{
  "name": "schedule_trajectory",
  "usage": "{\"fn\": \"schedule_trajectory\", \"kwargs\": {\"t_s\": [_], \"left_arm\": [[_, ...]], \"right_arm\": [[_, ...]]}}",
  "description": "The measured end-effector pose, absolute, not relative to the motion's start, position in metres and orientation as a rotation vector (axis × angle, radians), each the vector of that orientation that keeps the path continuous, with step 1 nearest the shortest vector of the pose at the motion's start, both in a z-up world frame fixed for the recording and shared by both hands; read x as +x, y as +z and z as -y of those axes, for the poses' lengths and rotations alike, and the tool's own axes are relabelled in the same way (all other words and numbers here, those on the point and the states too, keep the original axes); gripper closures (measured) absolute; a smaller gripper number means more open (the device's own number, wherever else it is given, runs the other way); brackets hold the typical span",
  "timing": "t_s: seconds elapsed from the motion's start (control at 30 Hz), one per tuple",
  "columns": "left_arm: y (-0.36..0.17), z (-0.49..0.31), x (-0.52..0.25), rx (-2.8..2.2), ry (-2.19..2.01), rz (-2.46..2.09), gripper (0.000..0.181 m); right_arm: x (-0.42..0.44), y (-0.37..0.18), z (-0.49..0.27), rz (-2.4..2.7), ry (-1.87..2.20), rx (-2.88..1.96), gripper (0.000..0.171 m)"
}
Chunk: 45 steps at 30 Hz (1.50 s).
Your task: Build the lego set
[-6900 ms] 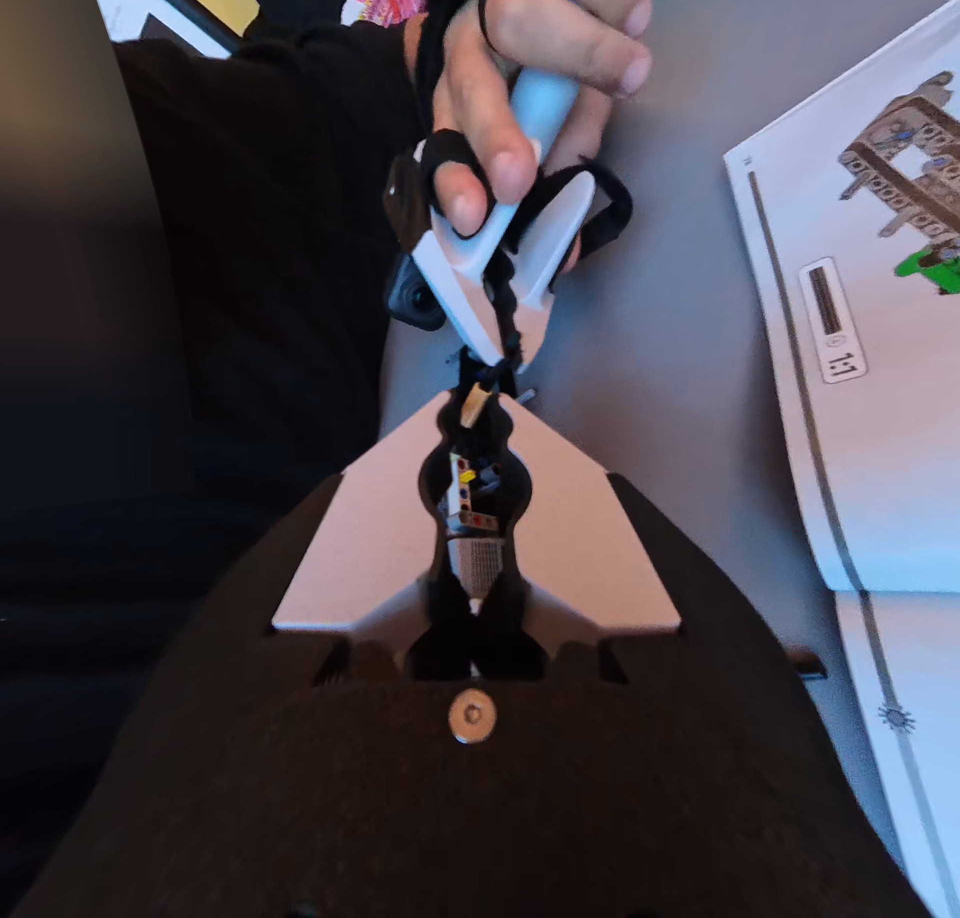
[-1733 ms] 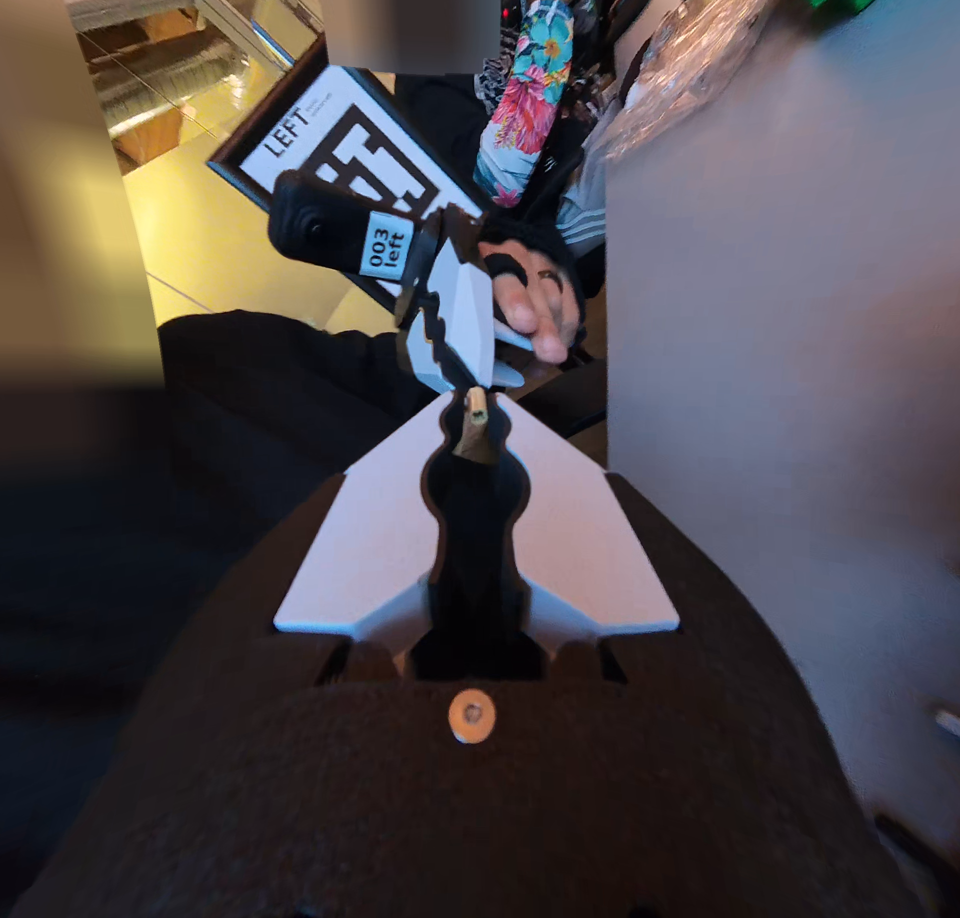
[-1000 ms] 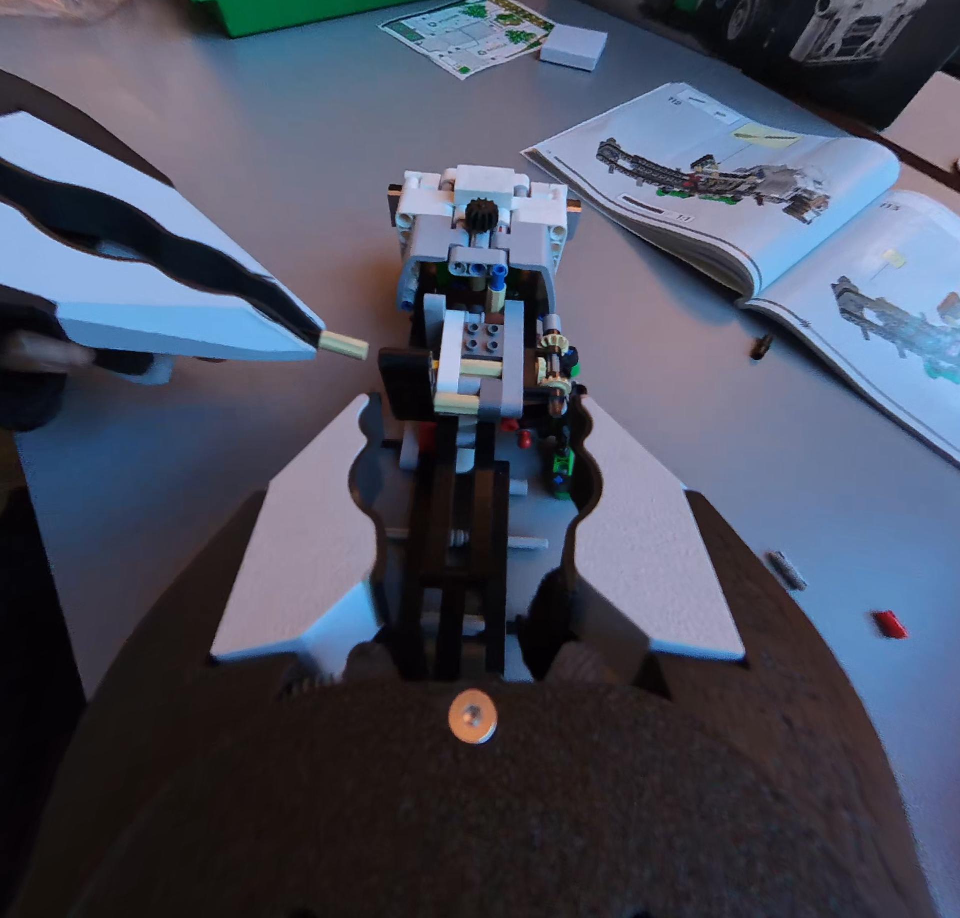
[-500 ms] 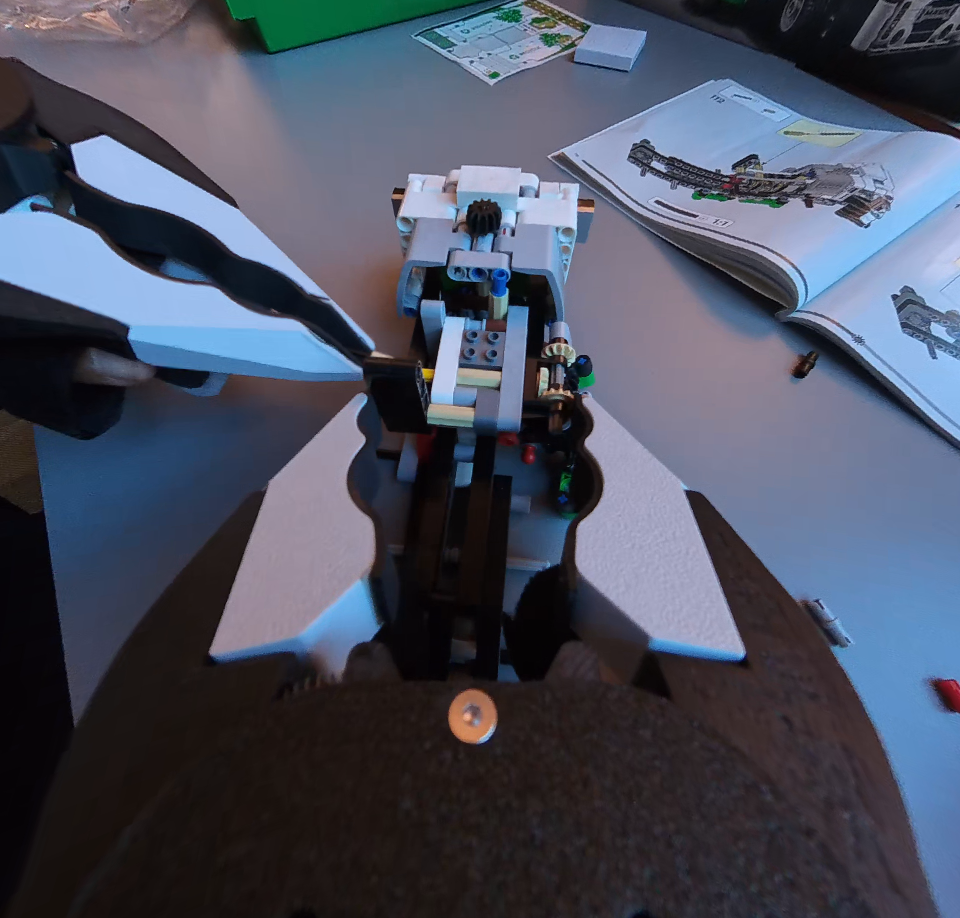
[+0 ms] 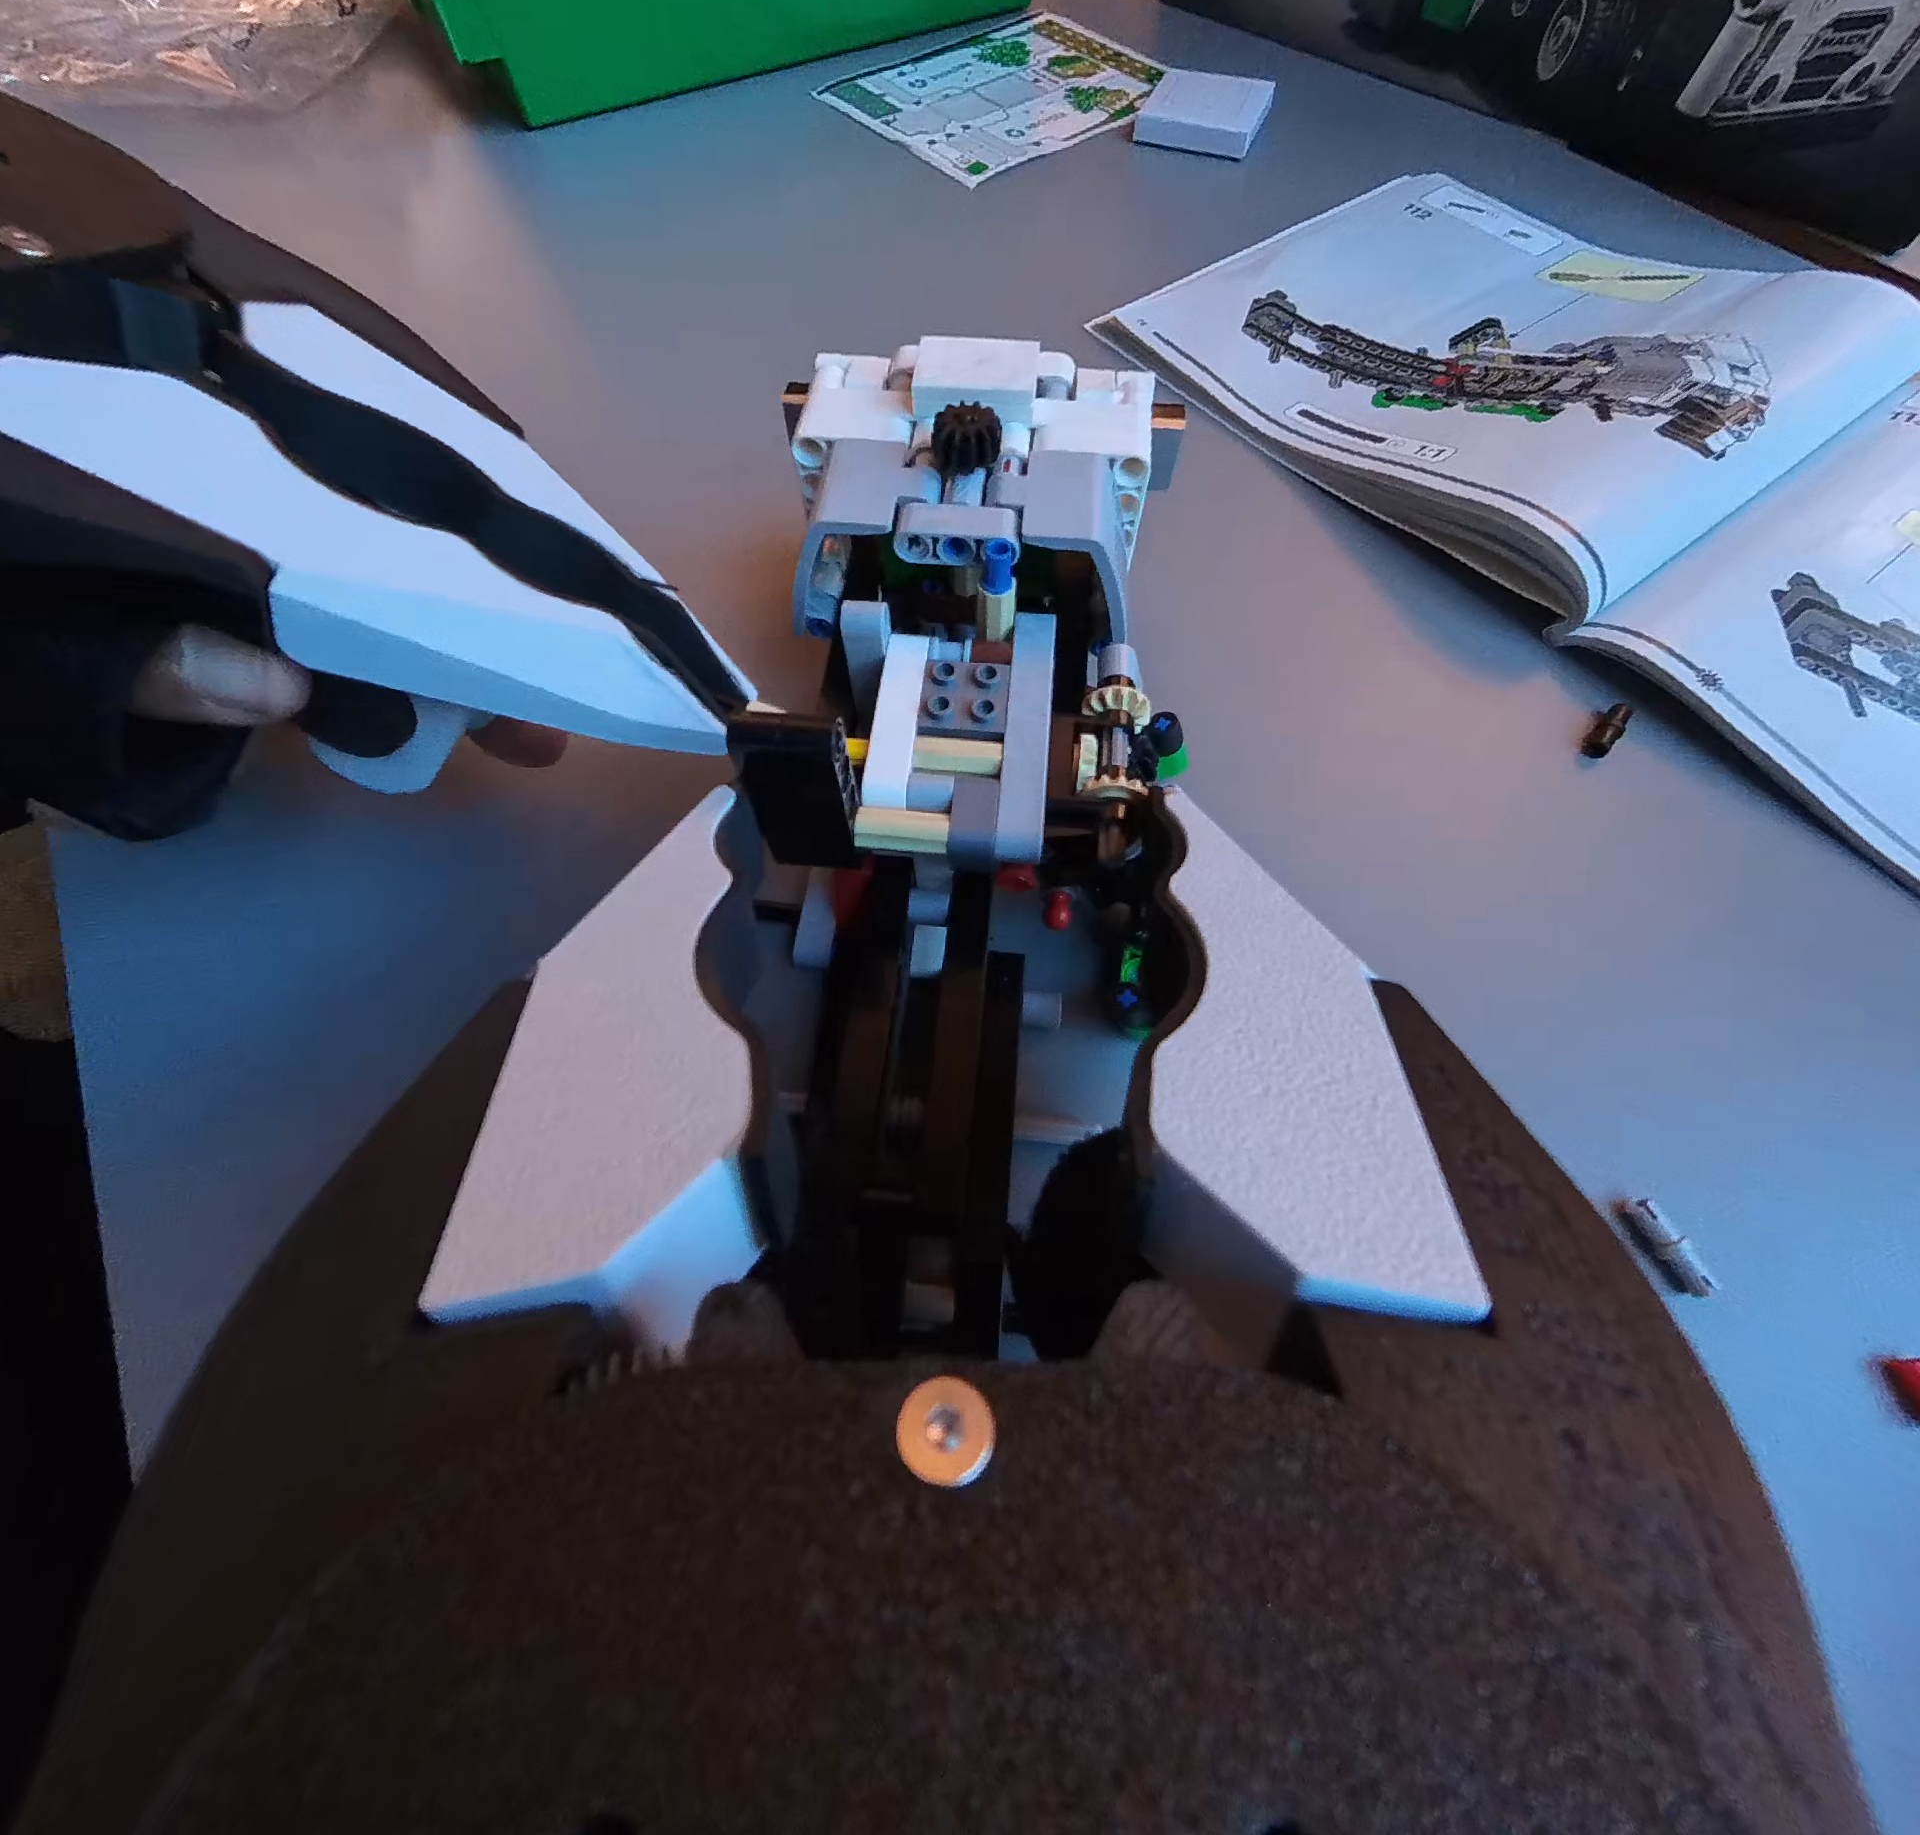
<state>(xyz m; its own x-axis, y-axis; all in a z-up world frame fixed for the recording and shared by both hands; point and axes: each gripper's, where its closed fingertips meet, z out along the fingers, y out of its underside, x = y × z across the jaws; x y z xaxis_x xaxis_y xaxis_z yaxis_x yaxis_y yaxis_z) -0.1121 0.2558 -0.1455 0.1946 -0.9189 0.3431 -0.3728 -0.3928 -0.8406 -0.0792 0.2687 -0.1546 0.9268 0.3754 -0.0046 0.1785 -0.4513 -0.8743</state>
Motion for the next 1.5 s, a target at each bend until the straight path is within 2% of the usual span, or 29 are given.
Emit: {"fn": "schedule_trajectory", "kwargs": {"t_s": [1.5], "left_arm": [[-0.155, -0.25, -0.115, -2.16, -1.126, -1.364, 0.18]], "right_arm": [[-0.081, -0.156, -0.269, 0.432, 0.217, -2.048, 0.099]]}}
